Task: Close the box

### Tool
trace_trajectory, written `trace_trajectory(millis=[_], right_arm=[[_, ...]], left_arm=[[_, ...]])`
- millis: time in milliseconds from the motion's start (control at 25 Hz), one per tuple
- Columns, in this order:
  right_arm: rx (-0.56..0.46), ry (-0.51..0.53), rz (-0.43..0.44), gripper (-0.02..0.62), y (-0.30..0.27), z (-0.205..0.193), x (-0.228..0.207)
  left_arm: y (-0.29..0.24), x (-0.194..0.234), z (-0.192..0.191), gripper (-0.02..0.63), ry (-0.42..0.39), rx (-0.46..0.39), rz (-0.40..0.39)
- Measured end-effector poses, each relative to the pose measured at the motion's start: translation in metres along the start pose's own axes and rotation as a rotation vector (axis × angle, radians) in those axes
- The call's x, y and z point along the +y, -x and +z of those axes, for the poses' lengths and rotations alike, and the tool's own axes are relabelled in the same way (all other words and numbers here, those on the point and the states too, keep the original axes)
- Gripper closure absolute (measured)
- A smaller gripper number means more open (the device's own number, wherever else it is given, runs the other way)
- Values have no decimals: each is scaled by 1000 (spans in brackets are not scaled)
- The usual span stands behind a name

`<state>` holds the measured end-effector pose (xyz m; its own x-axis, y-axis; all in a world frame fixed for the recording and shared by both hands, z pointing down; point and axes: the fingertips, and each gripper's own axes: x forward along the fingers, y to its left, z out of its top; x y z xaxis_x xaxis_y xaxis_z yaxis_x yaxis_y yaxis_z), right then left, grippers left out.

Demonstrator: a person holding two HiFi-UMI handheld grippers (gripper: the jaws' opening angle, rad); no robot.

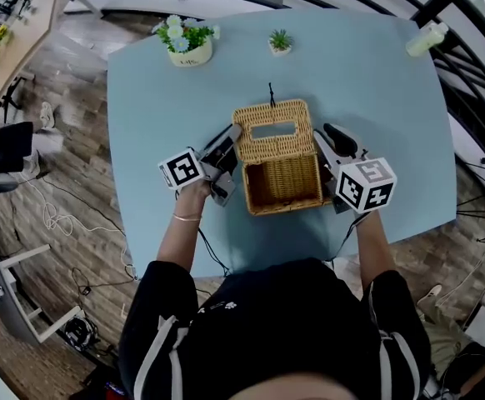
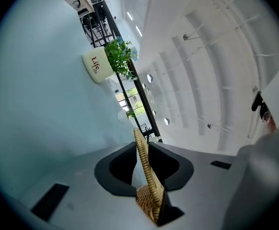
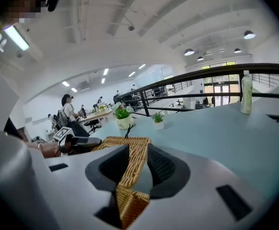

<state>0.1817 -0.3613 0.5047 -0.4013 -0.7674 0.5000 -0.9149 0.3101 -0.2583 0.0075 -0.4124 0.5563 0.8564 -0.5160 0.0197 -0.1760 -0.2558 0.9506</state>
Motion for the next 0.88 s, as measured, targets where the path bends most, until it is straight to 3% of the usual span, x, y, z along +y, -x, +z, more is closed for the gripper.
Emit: trace_trajectory(millis=[440,680,880], right_arm=[[-51,-84,34,480,-18,13,-4],[-79,-93,65,480,-16,18,-4],[-97,-72,151,485,-12,24,10]], left_arm=[[6,-28,6,552,-152,-1,-47],[12,-46,6,555,-300,10,-52],[16,-59,4,554,-421,22,-46]])
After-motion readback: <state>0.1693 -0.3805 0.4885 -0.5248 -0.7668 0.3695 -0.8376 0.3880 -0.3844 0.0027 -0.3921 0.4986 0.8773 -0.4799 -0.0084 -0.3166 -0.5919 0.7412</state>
